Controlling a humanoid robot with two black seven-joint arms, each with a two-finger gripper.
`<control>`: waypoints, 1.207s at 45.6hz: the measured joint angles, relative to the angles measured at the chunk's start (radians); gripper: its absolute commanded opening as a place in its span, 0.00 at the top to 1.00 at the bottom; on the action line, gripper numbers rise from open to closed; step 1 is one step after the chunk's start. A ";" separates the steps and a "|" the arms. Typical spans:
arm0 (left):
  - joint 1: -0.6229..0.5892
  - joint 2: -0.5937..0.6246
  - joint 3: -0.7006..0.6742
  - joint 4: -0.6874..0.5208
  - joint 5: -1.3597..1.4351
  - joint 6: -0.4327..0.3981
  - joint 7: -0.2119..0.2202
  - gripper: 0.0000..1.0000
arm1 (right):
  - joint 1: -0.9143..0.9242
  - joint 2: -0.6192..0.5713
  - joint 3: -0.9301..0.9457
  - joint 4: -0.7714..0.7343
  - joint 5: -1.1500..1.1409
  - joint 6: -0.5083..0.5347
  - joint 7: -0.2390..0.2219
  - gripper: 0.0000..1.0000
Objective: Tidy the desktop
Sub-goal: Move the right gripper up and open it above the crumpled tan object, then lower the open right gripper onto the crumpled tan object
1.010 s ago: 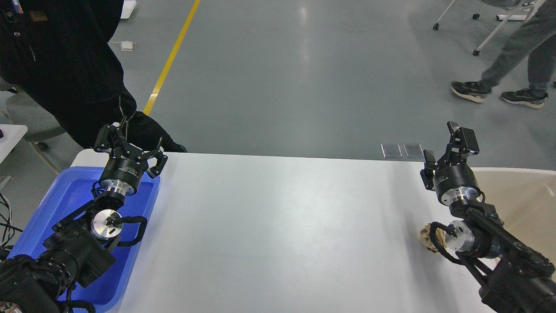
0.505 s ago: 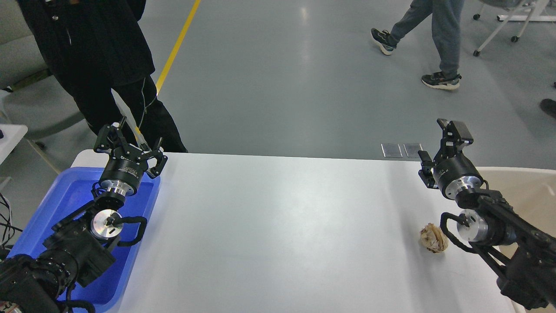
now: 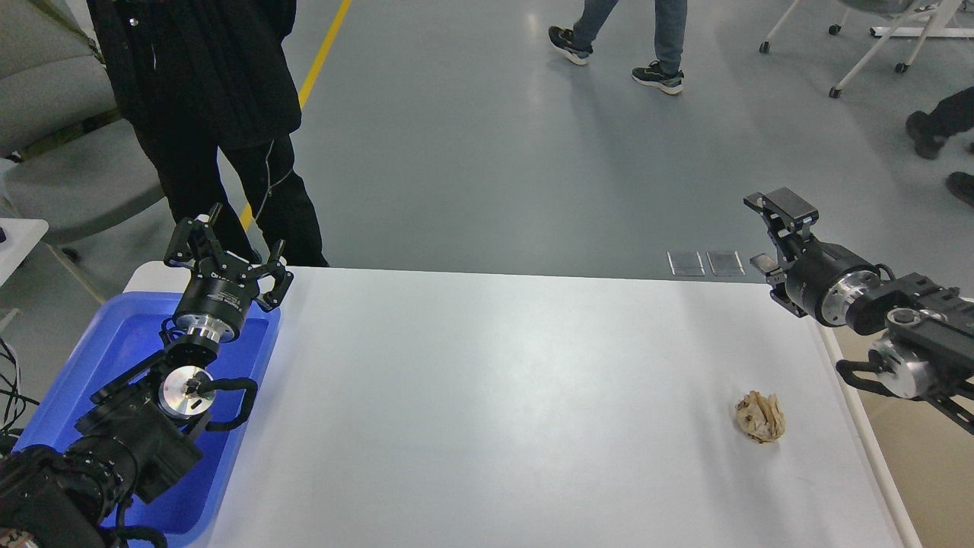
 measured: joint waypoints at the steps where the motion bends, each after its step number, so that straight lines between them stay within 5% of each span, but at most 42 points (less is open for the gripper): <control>1: 0.000 0.000 0.000 0.000 0.000 0.000 0.000 0.00 | 0.010 -0.013 -0.015 0.010 -0.023 0.014 -0.004 0.00; 11: 0.000 0.000 0.000 0.000 0.000 0.000 0.000 0.00 | 0.109 -0.129 -0.155 0.080 -0.272 0.211 -0.031 0.00; 23: 0.000 0.000 0.000 0.000 0.000 0.000 0.000 0.00 | 0.160 -0.178 -0.327 0.107 -0.598 0.317 -0.038 0.00; 36: 0.000 0.000 0.000 0.000 0.000 0.000 0.000 0.00 | 0.144 -0.124 -0.442 0.055 -0.866 0.285 -0.031 0.00; 55: 0.000 0.000 0.000 0.000 0.000 0.000 0.000 0.00 | 0.054 0.062 -0.518 -0.182 -0.953 0.241 -0.018 0.00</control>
